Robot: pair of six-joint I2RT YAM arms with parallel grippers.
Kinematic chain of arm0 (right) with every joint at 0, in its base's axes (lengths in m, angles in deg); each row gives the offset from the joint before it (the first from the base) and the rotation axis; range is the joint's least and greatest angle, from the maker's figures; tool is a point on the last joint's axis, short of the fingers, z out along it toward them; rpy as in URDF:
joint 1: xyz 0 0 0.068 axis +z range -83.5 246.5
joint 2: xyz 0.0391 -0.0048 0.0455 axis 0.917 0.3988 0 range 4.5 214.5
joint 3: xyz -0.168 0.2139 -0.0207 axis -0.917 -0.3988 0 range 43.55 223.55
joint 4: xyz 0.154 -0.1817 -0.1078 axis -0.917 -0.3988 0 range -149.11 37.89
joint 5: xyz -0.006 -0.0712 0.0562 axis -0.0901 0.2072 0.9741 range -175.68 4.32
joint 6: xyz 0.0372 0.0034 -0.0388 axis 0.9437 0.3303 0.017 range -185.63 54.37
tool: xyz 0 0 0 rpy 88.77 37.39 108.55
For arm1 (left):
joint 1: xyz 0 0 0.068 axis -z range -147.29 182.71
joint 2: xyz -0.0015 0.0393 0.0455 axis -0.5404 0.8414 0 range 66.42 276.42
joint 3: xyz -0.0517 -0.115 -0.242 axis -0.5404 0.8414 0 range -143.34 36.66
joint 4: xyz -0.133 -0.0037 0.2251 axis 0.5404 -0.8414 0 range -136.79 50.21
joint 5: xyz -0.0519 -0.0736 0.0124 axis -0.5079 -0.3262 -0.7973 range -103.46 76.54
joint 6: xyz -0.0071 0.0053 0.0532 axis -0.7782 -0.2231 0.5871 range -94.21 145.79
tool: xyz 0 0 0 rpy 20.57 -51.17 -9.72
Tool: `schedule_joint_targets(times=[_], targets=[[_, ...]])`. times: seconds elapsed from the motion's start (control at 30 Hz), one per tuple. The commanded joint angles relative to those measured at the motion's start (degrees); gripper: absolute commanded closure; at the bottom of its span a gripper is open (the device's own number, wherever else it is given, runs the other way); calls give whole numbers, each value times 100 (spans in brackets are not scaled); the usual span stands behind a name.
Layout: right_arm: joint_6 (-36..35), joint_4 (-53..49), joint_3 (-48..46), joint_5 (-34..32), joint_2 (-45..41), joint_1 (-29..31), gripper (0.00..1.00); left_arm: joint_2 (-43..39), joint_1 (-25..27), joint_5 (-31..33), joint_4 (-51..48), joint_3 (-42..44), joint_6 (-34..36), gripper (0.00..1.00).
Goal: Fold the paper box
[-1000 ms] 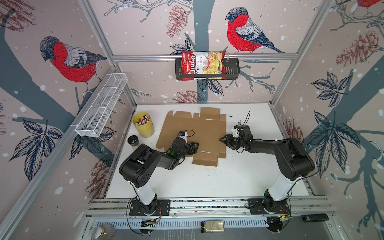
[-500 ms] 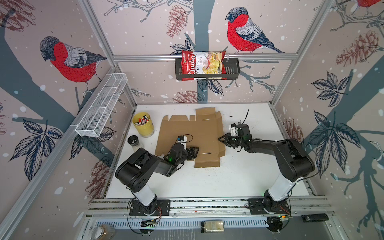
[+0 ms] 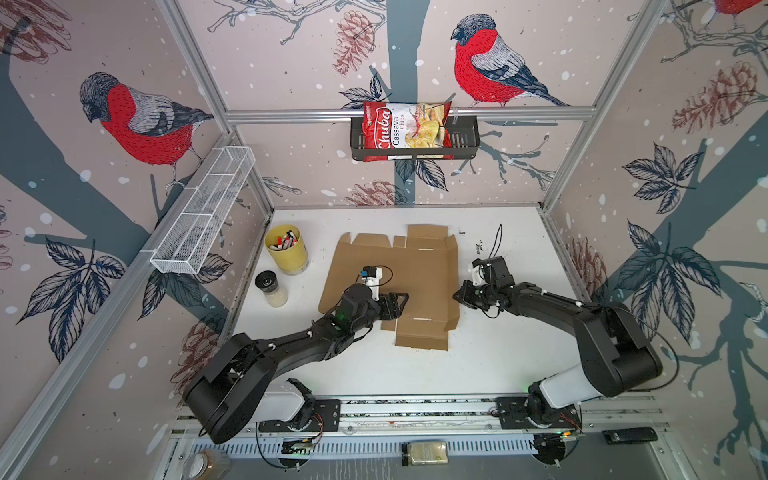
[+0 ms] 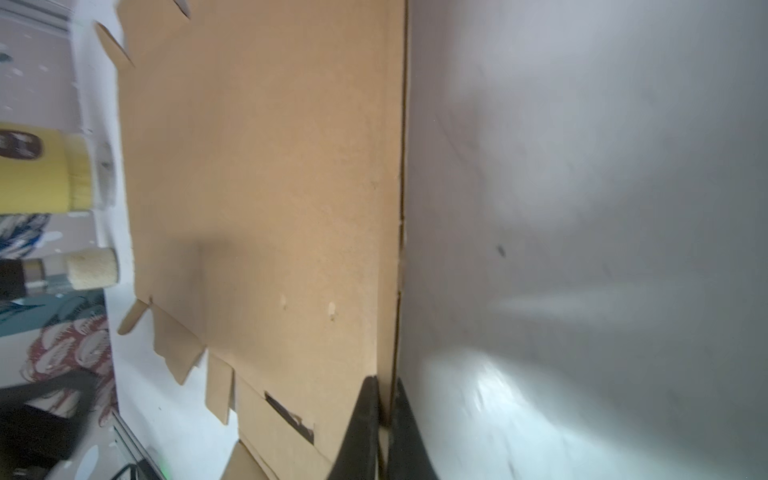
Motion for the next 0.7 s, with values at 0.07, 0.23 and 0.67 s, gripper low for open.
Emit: schedule_joint_targets(times=[0.07,0.23,0.67], targets=[[-76,-676,-352,-162,-545,-188,93,-164,-64,482,-756,-267,592,27],[-41,-507,-523,260,-861,-589,78,220,-90,372,-456,-372,647,27],[136,498,-410,724,-440,-1536,30,1460,-307,-173,-239,-1241,882,27]])
